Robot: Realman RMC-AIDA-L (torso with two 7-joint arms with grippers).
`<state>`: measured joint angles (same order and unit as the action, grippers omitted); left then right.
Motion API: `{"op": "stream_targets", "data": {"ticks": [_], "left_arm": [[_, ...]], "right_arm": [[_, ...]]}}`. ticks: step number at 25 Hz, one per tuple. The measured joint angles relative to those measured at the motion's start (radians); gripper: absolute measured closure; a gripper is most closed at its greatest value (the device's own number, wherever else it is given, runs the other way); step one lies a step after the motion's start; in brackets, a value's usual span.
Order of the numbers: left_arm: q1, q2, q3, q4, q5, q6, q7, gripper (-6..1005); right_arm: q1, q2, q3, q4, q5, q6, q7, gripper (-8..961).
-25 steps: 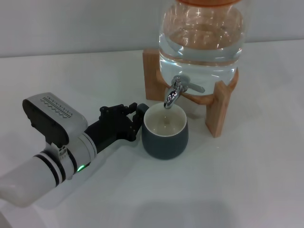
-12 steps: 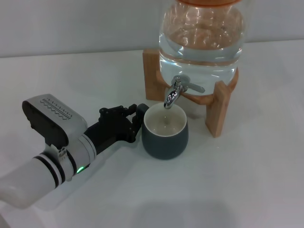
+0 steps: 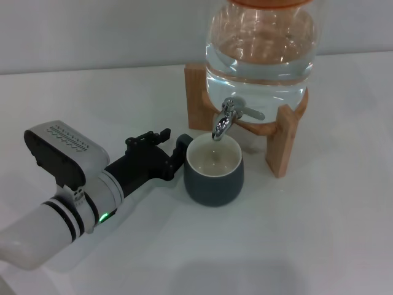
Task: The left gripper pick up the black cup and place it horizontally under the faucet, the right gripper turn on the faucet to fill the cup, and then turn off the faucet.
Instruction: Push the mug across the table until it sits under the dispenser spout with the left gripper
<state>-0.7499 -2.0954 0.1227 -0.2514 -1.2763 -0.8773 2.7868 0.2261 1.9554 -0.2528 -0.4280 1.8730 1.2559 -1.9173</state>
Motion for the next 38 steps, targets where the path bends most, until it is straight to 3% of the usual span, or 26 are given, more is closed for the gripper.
{"op": "stream_targets", "data": {"ticks": [5,38], "left_arm": [[0.000,0.000,-0.003,-0.002,0.010,-0.003,0.000,509],[0.013,0.000,-0.003,-0.002,0.011,-0.002,0.001,496]], "right_arm": [[-0.001,-0.002,0.001,0.000,0.000,0.002,0.000,113],[-0.002,-0.006,0.004,0.000,0.000,-0.001,-0.002,113]]}}
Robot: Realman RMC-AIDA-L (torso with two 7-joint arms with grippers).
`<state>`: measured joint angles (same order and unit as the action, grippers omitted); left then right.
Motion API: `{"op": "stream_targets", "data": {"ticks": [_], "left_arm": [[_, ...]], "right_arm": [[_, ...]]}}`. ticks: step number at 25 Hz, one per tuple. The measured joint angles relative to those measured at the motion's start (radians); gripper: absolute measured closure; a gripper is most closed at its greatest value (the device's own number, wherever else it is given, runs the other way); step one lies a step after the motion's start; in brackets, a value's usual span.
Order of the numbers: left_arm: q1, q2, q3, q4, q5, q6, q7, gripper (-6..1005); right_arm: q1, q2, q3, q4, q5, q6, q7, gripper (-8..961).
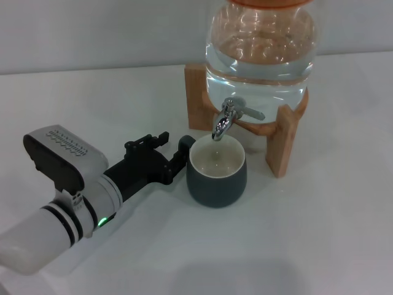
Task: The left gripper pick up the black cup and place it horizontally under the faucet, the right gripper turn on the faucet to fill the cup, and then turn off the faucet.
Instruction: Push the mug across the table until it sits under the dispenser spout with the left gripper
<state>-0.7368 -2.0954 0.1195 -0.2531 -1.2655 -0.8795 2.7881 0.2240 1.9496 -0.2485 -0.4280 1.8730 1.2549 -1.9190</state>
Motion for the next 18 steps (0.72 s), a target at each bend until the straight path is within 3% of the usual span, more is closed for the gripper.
{"op": "stream_targets", "data": {"ticks": [18], "left_arm": [[0.017,0.004,0.000,-0.012,0.000,-0.011,-0.010,496]], "right_arm": [[-0.004,0.000,0.000,0.000,0.000,0.000,0.000,113]]}}
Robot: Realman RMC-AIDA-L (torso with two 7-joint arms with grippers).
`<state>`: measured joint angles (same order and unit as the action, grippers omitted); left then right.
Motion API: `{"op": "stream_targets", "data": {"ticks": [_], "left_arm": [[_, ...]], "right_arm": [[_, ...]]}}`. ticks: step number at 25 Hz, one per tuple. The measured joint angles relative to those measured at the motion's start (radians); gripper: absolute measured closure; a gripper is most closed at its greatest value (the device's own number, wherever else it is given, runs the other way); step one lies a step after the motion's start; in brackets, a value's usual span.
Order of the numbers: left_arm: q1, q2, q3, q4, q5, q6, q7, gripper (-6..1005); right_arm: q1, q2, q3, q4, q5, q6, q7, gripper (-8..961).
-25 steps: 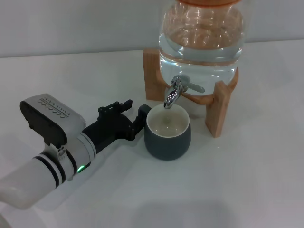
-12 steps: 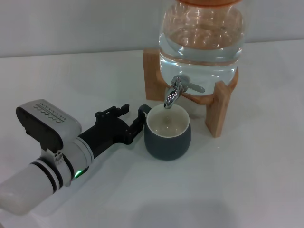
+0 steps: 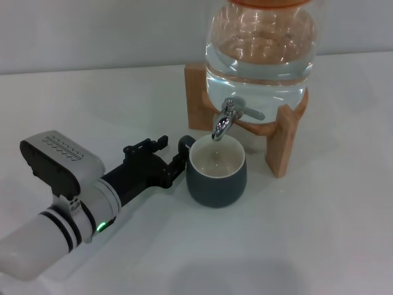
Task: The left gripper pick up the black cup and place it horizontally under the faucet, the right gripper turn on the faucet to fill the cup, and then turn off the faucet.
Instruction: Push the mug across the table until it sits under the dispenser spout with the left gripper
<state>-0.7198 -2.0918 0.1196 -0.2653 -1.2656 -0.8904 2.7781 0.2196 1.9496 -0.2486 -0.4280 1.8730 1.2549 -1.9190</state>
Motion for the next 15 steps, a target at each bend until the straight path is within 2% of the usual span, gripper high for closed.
{"op": "stream_targets", "data": {"ticks": [7,15], "left_arm": [[0.030,0.004,0.000,0.005,0.000,-0.079,-0.002,497],[0.056,0.008,-0.001,0.011,-0.007,-0.091,-0.012,496]], "right_arm": [[-0.005,0.000,0.000,0.000,0.000,-0.001,0.000,113],[-0.005,0.000,0.000,0.000,0.000,-0.002,0.000,113]]}}
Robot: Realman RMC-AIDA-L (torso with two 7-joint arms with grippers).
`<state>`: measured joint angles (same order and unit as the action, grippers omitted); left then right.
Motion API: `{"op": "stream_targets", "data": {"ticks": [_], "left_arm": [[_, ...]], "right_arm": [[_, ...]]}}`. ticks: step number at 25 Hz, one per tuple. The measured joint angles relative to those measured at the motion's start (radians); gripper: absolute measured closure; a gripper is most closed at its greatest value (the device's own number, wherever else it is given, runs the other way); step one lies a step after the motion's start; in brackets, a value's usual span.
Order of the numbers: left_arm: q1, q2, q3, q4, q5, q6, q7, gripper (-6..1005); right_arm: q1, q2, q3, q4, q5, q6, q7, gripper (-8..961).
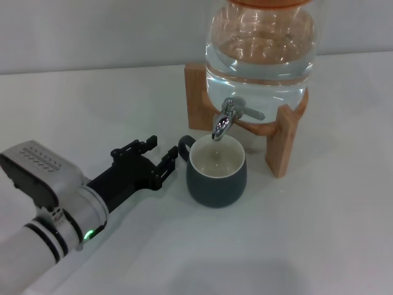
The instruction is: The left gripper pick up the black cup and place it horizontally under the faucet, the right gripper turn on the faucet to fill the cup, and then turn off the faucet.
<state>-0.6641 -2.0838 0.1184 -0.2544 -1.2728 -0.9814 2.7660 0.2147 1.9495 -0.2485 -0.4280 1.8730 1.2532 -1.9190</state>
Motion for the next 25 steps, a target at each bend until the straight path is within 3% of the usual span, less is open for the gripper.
{"op": "stream_targets", "data": {"ticks": [11,20,25], "left_arm": [[0.046,0.002,-0.004,0.042,-0.005,-0.082,-0.042,497],[0.249,0.002,-0.005,0.271,-0.171,-0.539,-0.261,499],[0.304,0.002,-0.005,0.347,-0.232,-0.642,-0.339,499]], "right_arm": [[-0.004,-0.003,0.000,0.000,0.000,-0.008,0.000,113],[-0.009,-0.008,-0.007,0.000,-0.006,-0.023,0.000,113],[-0.005,-0.025,-0.010,-0.025,-0.157,0.005,0.024,113]]}}
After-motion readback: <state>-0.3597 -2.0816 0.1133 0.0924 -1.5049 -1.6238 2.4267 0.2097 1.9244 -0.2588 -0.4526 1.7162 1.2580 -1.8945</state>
